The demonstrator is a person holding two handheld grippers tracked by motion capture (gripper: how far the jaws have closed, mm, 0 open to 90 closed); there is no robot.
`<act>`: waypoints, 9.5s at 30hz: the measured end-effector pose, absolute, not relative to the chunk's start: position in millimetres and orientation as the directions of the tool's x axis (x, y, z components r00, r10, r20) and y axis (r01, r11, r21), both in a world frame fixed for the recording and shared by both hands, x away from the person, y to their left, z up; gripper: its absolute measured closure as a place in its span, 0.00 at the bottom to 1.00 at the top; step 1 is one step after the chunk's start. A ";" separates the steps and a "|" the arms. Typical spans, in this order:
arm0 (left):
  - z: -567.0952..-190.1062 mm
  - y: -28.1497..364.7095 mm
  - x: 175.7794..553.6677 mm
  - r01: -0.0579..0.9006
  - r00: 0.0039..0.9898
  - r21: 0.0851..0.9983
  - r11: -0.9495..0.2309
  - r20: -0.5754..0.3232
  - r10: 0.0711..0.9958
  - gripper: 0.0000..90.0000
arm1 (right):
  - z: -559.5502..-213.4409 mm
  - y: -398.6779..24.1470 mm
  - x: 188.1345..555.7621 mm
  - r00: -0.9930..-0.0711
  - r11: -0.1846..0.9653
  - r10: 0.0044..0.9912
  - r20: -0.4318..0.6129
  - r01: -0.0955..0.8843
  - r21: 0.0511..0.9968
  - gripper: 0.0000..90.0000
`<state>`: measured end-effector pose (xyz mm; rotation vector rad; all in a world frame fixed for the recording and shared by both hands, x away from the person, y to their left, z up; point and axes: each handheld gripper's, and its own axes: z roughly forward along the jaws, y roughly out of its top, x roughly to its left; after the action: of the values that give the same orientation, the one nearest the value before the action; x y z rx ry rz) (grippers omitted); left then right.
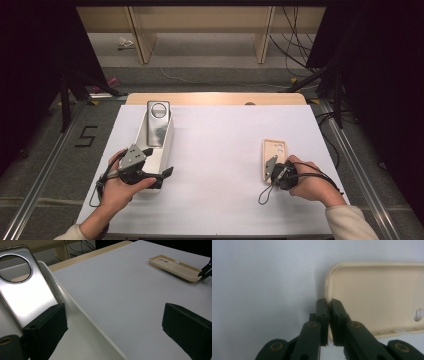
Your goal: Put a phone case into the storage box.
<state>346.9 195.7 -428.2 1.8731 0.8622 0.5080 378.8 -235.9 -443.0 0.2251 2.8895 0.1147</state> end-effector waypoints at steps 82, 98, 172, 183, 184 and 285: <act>-401.3 167.1 350.7 0.350 0.685 0.908 -0.230 -0.081 0.724 0.14 | -430.4 -170.3 360.3 -0.940 0.708 0.267 -0.212 0.042 0.705 0.96; -380.7 121.2 384.1 0.389 0.715 0.878 -0.280 -0.097 0.692 0.17 | -430.4 -156.7 356.5 -0.948 0.700 0.242 -0.206 0.024 0.714 0.97; -376.2 55.7 422.3 0.414 0.714 0.894 -0.170 -0.204 0.670 0.91 | -425.2 -168.0 362.2 -0.860 0.585 0.483 -0.166 0.175 0.792 0.32; -379.0 88.1 412.0 0.372 0.703 0.920 -0.118 -0.196 0.684 0.91 | -424.9 -188.6 365.1 -0.829 0.500 0.554 -0.074 0.260 0.826 0.20; -378.9 91.1 411.0 0.365 0.704 0.924 -0.117 -0.192 0.683 0.91 | -424.5 -191.0 365.4 -0.824 0.490 0.562 -0.068 0.265 0.830 0.20; -333.2 234.6 424.0 0.226 0.531 0.969 0.102 -0.210 0.821 0.91 | -423.4 -243.9 365.3 -0.676 0.327 0.736 0.015 0.376 0.867 0.18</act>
<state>424.0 234.6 -333.2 1.4411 0.9661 0.5591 365.3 -243.9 -423.4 0.9855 2.2165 1.2920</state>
